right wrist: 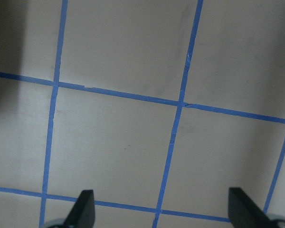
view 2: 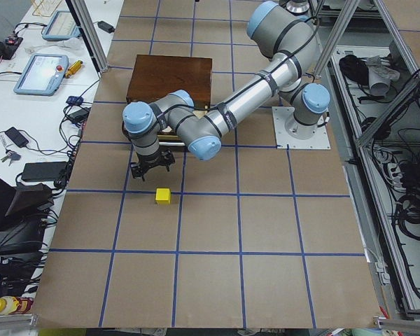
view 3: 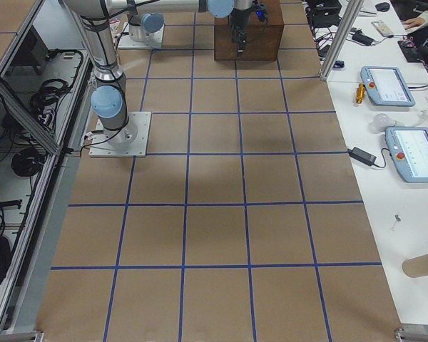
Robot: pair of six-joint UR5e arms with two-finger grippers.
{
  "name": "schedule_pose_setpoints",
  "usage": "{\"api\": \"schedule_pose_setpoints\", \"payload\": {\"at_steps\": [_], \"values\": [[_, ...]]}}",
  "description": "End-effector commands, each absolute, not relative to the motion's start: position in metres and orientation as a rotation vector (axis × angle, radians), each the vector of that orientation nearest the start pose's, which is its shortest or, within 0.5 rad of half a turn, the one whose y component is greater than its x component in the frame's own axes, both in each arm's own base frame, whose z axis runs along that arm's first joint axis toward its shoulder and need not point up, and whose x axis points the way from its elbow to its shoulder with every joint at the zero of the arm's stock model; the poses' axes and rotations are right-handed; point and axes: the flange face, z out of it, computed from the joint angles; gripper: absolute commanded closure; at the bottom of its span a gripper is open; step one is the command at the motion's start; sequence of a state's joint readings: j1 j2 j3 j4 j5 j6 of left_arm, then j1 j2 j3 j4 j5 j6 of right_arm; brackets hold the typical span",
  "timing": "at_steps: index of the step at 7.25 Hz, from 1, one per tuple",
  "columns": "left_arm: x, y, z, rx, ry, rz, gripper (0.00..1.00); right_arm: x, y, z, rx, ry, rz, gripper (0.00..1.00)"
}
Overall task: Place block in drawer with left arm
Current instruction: 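Lower the left gripper onto the yellow cube and close on it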
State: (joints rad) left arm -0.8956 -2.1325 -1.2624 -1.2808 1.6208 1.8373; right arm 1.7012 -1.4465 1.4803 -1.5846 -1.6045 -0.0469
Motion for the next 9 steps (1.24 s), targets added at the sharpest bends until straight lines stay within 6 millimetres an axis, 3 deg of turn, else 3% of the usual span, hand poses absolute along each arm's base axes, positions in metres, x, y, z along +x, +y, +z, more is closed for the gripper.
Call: {"api": "schedule_pose_setpoints", "payload": {"at_steps": [1,5,6,9], "values": [[0.352,-0.638,0.295,1.939,2.452,0.076,0.00,0.199,-0.521,0.469,-0.283,3.163,0.029,0.00],[0.356,-0.640,0.236,2.199,2.248,0.040,0.00,0.199,-0.521,0.469,-0.280,3.164,0.029,0.00],[0.368,-0.629,0.226,2.179,2.220,0.030,0.00,0.199,-0.521,0.469,-0.280,3.164,0.029,0.00],[0.372,-0.617,0.207,2.194,2.252,0.034,0.00,0.199,-0.521,0.469,-0.283,3.163,0.029,0.00]]}}
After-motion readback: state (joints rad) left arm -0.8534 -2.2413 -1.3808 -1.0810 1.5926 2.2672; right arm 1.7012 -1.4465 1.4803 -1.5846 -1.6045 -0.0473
